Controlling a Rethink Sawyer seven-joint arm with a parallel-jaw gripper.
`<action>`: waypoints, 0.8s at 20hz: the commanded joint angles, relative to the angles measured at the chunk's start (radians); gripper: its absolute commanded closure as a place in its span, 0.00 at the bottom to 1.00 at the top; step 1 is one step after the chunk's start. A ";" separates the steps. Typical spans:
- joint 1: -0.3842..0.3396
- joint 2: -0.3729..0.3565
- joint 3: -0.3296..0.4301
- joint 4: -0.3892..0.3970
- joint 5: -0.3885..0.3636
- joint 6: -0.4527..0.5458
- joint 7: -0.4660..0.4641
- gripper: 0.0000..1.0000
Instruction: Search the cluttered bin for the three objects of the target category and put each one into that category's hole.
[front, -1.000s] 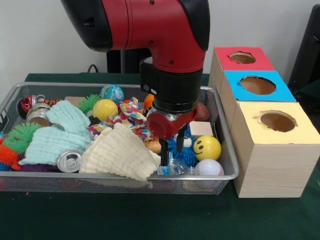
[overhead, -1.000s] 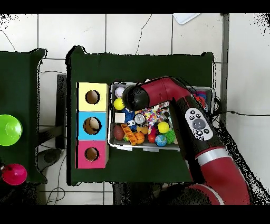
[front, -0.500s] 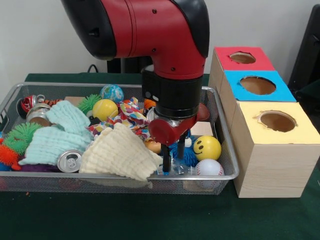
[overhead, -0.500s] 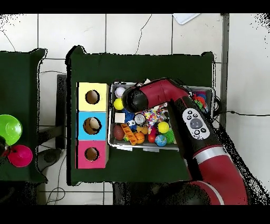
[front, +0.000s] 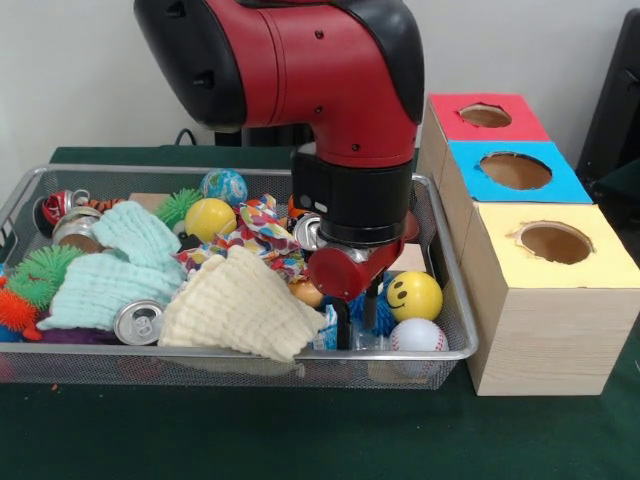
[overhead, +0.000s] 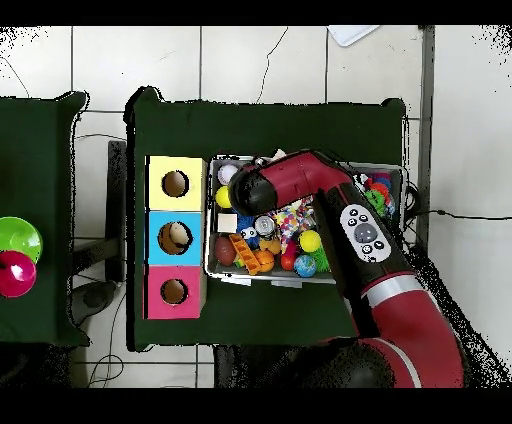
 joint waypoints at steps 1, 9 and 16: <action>0.004 0.056 -0.019 0.050 -0.063 -0.053 -0.068 0.00; 0.008 0.054 -0.025 0.055 -0.063 -0.068 -0.052 0.00; 0.025 0.074 -0.045 0.042 -0.089 -0.123 -0.017 0.00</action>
